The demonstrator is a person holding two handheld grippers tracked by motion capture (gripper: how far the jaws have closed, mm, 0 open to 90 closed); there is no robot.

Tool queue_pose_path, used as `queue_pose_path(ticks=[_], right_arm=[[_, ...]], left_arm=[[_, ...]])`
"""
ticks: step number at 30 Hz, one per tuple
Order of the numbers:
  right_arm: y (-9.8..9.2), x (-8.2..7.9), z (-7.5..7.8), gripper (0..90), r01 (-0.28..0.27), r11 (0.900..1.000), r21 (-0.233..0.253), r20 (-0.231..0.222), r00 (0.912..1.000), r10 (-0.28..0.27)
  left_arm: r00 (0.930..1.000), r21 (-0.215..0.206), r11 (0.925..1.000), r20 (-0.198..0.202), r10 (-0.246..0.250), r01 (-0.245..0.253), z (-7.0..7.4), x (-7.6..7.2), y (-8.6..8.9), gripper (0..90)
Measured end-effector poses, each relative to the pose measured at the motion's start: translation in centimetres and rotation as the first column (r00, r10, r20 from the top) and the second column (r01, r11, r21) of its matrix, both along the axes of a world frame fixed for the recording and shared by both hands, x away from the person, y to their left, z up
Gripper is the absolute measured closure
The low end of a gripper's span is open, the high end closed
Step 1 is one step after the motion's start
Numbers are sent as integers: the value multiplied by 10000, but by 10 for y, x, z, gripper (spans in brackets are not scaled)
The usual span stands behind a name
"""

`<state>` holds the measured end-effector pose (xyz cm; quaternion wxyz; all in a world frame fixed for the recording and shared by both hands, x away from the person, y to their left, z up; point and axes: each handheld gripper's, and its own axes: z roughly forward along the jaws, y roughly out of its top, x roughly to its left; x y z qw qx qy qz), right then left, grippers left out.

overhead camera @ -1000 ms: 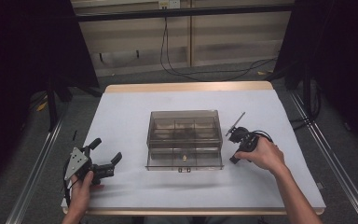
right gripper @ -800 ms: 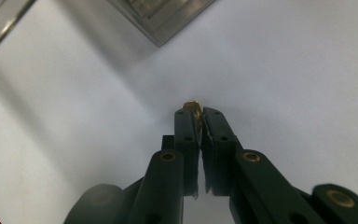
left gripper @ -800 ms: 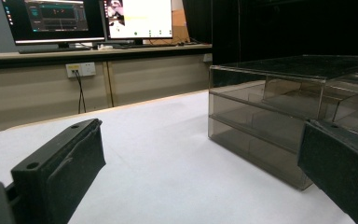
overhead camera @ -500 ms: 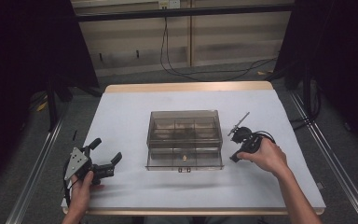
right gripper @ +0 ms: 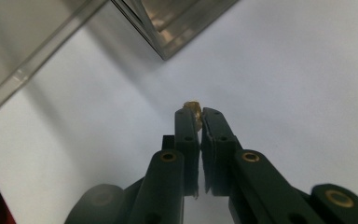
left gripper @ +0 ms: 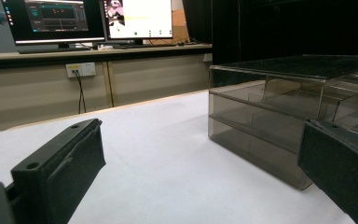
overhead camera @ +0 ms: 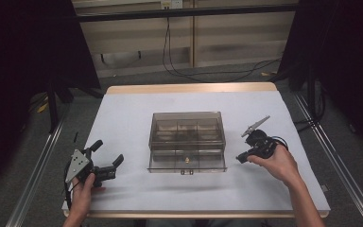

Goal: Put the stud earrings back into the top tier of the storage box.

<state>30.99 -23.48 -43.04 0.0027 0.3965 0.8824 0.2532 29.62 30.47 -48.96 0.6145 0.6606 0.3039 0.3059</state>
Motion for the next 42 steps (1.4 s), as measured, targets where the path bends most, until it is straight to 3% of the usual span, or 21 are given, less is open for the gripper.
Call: queue_pose_path(ticks=[8,14,16,19,25,27,32,42], right_arm=[[-9,-7,14,858,258,9978,617,668,9973,-299],[-8,-9,22,858,81,9977,670,1065,9942,-152],[-8,-9,26,858,-31,9945,1043,1266,9919,-102],[-12,-11,34,858,-161,9962,853,1480,9890,33],[-15,-15,50,858,-259,9887,1475,1883,9821,-23],[-9,-14,61,858,-372,9879,1506,2187,9758,34],[3,-11,73,858,-782,9813,1761,2458,9687,331],[39,2,83,858,-1602,9744,1574,2186,9679,1238]], left_arm=[[10000,-33,10000,-3,-41,41,0,0,0,7],[10000,-7,10000,-1,-53,53,0,0,0,7],[10000,-14,10000,-5,-53,53,0,0,0,7],[10000,28,10000,55,2,-2,0,0,0,7],[10000,11,10000,4,-4,4,0,0,0,7],[10000,9,10000,31,3,-3,0,0,0,7],[10000,-69,10000,18,6,-6,0,0,0,7],[10000,-70,10000,19,3,-3,0,0,0,7]])
